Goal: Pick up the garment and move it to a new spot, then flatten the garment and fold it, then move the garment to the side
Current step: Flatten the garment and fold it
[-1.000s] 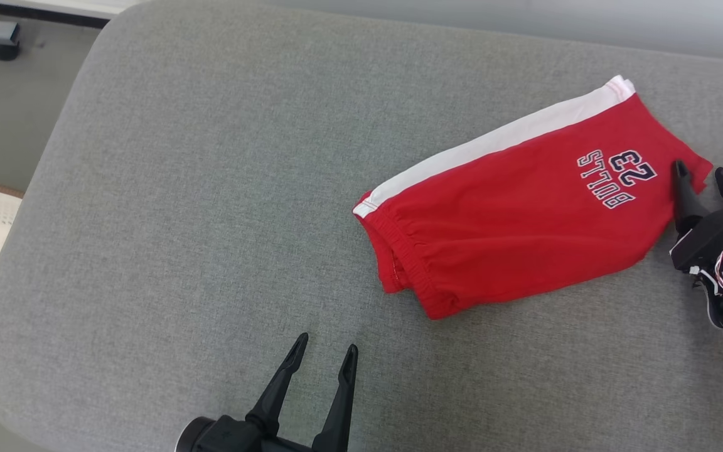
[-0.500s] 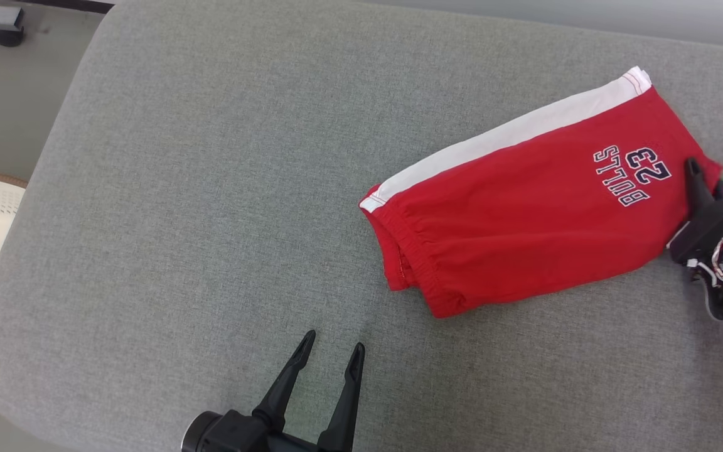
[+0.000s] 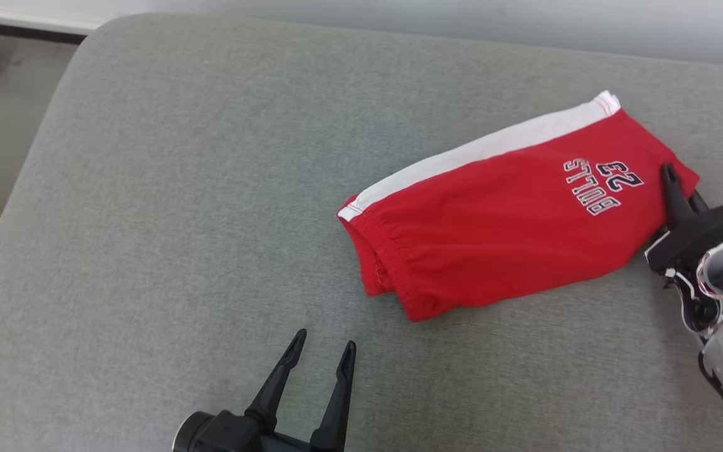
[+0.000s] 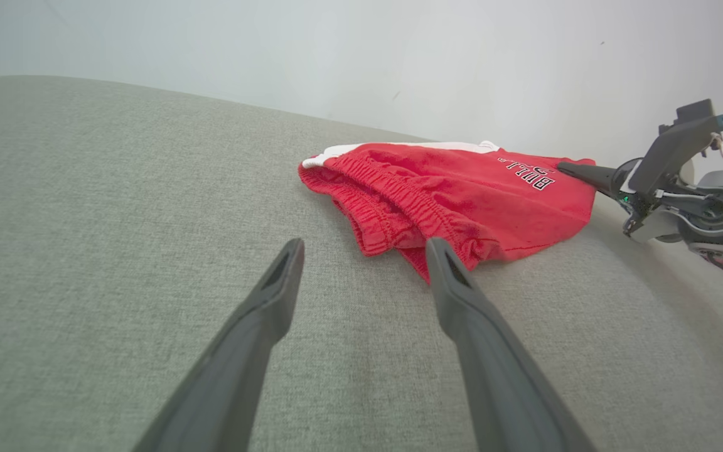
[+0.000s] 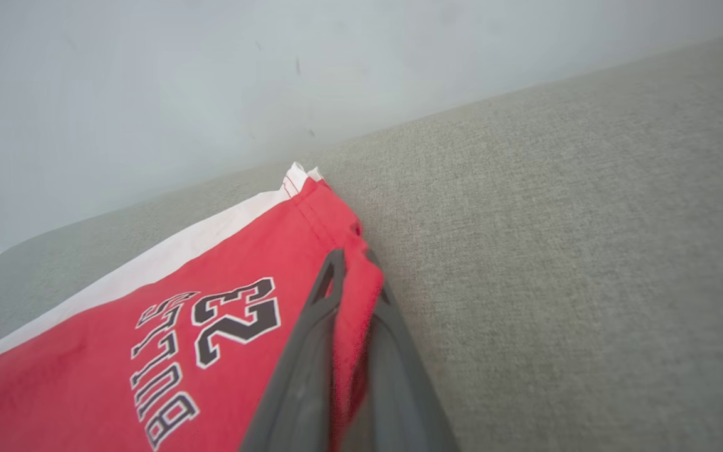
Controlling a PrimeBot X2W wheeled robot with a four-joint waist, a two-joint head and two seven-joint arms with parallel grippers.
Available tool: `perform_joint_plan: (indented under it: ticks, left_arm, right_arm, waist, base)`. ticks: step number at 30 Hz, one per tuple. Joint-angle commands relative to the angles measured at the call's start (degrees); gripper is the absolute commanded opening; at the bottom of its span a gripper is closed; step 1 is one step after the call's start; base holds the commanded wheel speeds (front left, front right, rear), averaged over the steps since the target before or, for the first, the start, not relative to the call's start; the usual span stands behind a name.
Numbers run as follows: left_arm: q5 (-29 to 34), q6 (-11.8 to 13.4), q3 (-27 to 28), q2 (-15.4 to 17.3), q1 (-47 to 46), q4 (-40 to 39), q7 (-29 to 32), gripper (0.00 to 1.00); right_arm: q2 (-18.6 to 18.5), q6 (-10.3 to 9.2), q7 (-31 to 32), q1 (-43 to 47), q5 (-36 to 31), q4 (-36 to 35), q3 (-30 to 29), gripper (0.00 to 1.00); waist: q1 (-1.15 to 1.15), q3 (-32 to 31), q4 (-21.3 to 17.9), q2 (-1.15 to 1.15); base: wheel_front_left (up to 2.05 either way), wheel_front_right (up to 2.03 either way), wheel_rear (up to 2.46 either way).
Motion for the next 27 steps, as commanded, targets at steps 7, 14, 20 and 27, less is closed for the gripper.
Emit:
perform_joint_plan:
  ticks: [7,14,20,27]
  left_arm:
    - [0.31,0.10,1.02,-0.05,1.81,-0.34,0.01,1.00]
    - [0.55,0.20,1.63,-0.04,2.67,-0.24,0.01,1.00]
    - [0.65,0.04,2.04,0.13,3.68,-0.37,0.01,1.00]
    - [0.53,-0.27,2.18,0.27,3.96,-0.33,0.01,1.00]
  right_arm:
    - [1.54,0.00,-0.15,8.97,-8.93,-5.80,-12.07,0.00]
    - [3.31,0.00,-0.16,15.82,-15.00,-9.49,-20.73,0.00]
    - [5.04,0.00,-0.15,21.58,-18.78,-11.00,-27.25,0.00]
    - [6.65,0.00,-0.16,25.20,-20.87,-11.47,-31.16,0.00]
  waist:
    - [0.00,-3.10,-4.71,0.00]
    - [0.00,-5.03,-7.73,0.00]
    - [0.00,-6.41,-10.72,0.00]
    - [0.00,-7.16,-13.29,0.00]
  base:
    - [0.00,0.00,0.00]
    - [0.00,0.00,0.00]
    - [0.00,0.00,0.00]
    - [0.00,0.00,0.00]
